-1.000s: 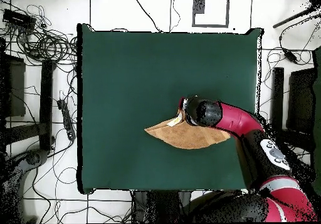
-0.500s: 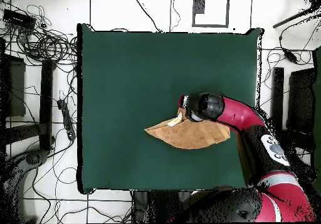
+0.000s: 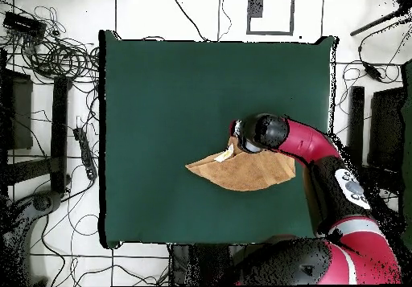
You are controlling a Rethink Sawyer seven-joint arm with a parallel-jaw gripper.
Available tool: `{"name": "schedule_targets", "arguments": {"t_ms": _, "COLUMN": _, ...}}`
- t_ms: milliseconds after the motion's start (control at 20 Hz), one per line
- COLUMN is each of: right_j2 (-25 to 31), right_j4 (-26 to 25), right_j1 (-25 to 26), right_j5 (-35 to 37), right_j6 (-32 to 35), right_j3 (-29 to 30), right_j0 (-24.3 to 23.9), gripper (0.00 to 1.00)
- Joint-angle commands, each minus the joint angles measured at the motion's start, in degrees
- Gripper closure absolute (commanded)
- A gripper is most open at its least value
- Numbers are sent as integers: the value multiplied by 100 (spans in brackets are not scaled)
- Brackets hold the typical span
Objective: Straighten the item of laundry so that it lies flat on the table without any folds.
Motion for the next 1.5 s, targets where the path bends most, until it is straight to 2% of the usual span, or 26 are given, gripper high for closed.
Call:
{"name": "schedule_targets", "arguments": {"t_ms": 50, "right_j2": 146, "right_j4": -94, "right_j1": 979, "right_j5": -334, "right_j6": 511, "right_j3": -60, "right_j0": 246, "gripper": 0}}
{"name": "schedule_targets", "arguments": {"t_ms": 1500, "right_j2": 135, "right_j4": -126, "right_j1": 987, "right_j5": -449, "right_j6": 529, "right_j3": -37, "right_j0": 259, "gripper": 0}}
